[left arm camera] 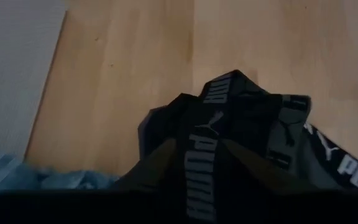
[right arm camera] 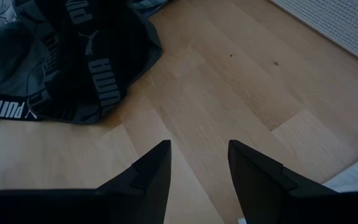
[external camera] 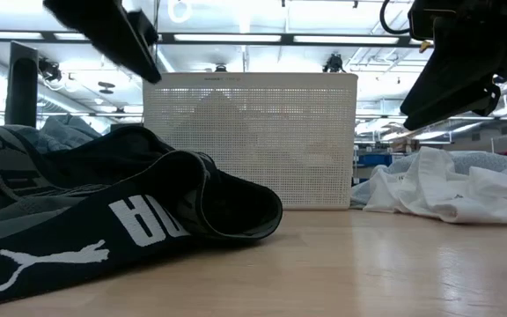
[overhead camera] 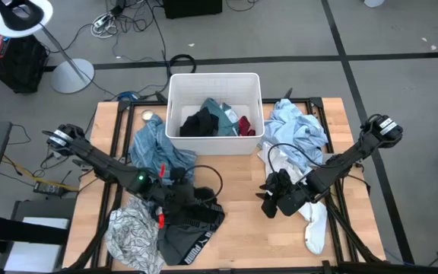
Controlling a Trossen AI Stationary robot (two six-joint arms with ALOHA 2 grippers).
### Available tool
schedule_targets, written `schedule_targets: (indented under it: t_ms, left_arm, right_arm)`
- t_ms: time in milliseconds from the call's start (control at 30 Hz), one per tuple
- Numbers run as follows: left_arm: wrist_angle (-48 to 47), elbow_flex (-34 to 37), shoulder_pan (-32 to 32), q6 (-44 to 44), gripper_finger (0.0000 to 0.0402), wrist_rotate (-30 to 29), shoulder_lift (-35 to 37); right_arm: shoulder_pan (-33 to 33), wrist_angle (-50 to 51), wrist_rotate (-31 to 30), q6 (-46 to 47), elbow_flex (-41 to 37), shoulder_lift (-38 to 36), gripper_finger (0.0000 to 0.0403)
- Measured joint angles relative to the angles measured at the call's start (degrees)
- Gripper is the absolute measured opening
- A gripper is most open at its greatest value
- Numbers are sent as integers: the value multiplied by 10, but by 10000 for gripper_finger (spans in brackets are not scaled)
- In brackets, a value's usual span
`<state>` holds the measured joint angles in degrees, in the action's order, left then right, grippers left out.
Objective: Sort clothes
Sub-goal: Put the black boxers into the laundry bin
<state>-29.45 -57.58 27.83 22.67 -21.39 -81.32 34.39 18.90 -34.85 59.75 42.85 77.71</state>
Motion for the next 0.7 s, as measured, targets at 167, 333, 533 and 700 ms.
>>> schedule_targets:
  t_ms: [167,333,533,700]
  left_arm:
    - [89,60,0,71,166,3,0]
    - [94,103,-9,116,167,37,0]
    - [108,132,-10,123,167,49,0]
    - [114,149,-10,137,167,91,-7]
  right_arm:
    - [0,0,0,-4,0,0,158]
    - [0,0,0,-5,0,0,157]
    - [0,0,0,-9,0,0,157]
    - [0,0,0,-9,0,0,155]
